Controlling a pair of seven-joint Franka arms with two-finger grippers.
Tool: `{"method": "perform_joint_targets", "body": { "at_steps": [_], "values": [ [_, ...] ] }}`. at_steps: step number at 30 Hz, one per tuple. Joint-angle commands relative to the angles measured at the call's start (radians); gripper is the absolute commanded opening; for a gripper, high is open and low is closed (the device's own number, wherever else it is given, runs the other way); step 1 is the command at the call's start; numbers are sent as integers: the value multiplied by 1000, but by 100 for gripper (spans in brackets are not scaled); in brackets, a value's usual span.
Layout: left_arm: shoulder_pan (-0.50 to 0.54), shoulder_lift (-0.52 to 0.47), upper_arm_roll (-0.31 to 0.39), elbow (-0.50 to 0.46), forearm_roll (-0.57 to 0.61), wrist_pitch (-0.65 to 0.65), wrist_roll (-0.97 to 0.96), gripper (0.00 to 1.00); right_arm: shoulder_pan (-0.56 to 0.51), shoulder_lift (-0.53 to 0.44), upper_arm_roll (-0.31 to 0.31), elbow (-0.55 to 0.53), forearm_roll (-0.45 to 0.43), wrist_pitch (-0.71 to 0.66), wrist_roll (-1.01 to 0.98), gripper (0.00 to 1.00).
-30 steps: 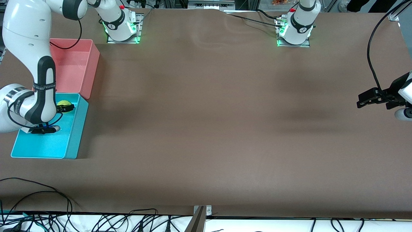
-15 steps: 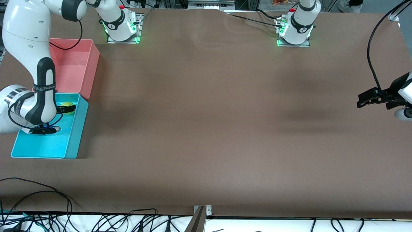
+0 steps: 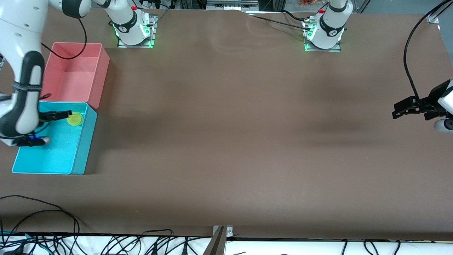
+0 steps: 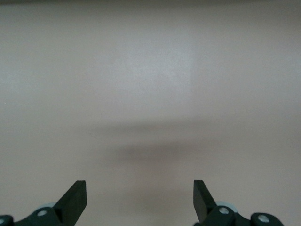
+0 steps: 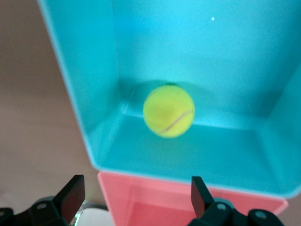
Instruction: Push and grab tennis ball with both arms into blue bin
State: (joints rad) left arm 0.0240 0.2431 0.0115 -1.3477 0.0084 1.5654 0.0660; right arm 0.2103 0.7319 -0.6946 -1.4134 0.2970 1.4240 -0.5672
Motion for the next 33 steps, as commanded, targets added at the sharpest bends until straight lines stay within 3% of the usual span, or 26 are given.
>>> {"method": "perform_joint_targets", "body": {
  "at_steps": [1,16,23,29,33],
  "values": [
    [-1,1,2,10,-8,-15,20,100,27,0,-43,106,7,-121,7,100],
    [1,1,4,12,-10,-15,20,100,357,-57,-261,160,-1,-183,136,100],
    [-4,1,1,13,-22,-15,20,100,423,-62,-333,169,31,-183,136,100],
    [-7,1,-36,9,-25,-41,15,100,457,-124,-318,192,40,-178,139,100],
    [-7,1,-62,4,-25,-56,-29,100,420,-192,-223,188,28,-171,150,100]
  ]
}}
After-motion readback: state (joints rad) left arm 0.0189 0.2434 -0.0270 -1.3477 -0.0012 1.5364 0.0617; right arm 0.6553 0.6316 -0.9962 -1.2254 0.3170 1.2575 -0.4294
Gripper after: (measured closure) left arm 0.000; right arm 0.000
